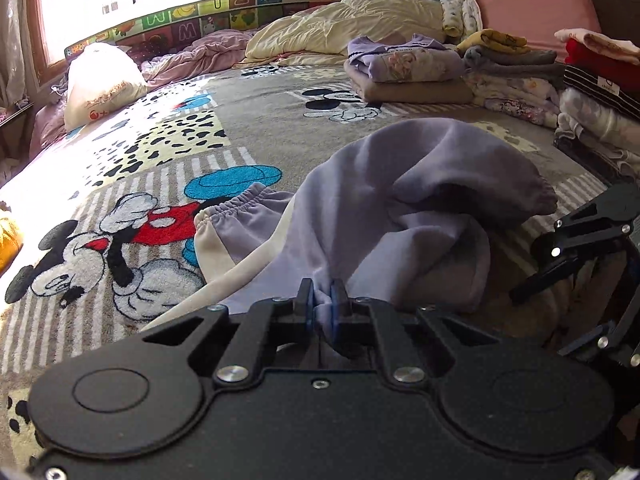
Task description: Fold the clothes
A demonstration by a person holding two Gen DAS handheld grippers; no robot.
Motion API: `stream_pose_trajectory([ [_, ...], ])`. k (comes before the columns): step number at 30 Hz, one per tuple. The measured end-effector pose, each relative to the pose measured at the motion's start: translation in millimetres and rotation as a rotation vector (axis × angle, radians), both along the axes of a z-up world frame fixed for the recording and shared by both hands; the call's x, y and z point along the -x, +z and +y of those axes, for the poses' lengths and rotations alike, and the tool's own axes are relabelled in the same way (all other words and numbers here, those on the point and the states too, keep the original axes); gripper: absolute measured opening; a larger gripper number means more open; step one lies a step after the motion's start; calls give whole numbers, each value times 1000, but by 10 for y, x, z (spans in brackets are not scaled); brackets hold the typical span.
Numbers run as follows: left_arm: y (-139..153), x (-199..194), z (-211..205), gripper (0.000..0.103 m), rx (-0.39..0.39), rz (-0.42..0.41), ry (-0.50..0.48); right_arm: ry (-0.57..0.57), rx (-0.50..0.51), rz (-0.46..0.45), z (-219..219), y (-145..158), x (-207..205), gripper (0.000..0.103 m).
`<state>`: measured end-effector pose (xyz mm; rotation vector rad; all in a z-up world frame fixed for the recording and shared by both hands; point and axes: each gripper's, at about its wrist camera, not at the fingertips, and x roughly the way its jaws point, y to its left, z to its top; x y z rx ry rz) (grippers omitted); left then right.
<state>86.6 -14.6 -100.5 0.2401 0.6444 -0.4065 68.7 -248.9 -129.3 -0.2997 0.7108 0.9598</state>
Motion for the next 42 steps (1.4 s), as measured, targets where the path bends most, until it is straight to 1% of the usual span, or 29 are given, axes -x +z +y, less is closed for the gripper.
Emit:
stream_pose_trajectory([
  [1,-22,35,23,6,-6,4,-11,-4,-46,29,-72,53,33,60],
  [3,-56,113,61,6,-27,6,-38,-41,-152,52,-266,191,79,60],
  [7,-134,270,72,6,-144,3,-125,-133,-398,75,-740,457,120,60],
  [11,-194,375,122,6,-224,13,-205,-301,-608,90,-1127,636,-9,61],
  [14,-203,418,190,6,-244,21,-229,-396,-508,51,-1060,668,-226,60],
  [16,-202,445,247,6,-232,26,-222,-458,-437,25,-1010,687,-372,52],
  [17,-199,459,276,6,-221,29,-216,-489,-401,12,-985,697,-446,52],
  [18,-183,475,314,6,-198,32,-205,-480,-386,27,-961,665,-538,52],
  [20,-112,510,419,10,-117,33,-164,-451,-312,91,-774,512,-738,52],
  [21,-71,522,485,21,-73,28,-138,-437,-275,124,-677,434,-838,54],
  [22,-29,535,551,37,-29,23,-113,-421,-231,113,-600,375,-870,58],
  [23,-3,541,613,44,6,20,-84,-406,-186,100,-525,318,-898,59],
  [24,1,538,671,50,27,19,-51,-393,-166,111,-498,284,-921,59],
  [25,5,534,729,53,49,18,-18,-380,-148,124,-475,251,-944,51],
  [26,9,531,787,57,71,17,15,-363,-157,149,-461,232,-957,39],
  [27,13,528,844,64,92,17,48,-351,-160,171,-447,221,-958,17],
  [28,-2,510,884,68,100,29,75,-340,-145,162,-414,231,-935,14],
  [30,-102,385,910,70,89,101,114,-318,-114,139,-347,253,-888,10],
  [31,-154,313,923,69,86,140,135,-315,-104,122,-331,273,-857,10],
  [32,-185,249,930,64,92,166,145,-316,-87,99,-308,309,-832,9],
  [33,-183,198,929,35,111,174,137,-322,-70,63,-303,364,-817,9],
  [34,-182,146,928,25,129,183,130,-327,-54,26,-298,420,-803,9],
  [35,-167,97,909,19,130,181,119,-336,-40,-15,-311,508,-819,8],
  [36,-127,44,860,12,98,163,104,-346,-28,-52,-318,580,-835,8],
  [37,-83,-18,808,10,54,141,92,-352,-14,-84,-320,648,-861,8],
  [40,51,-234,719,9,-68,72,76,-365,43,-182,-297,854,-977,7],
  [42,153,-419,715,8,-118,26,93,-372,99,-276,-235,987,-1100,7],
])
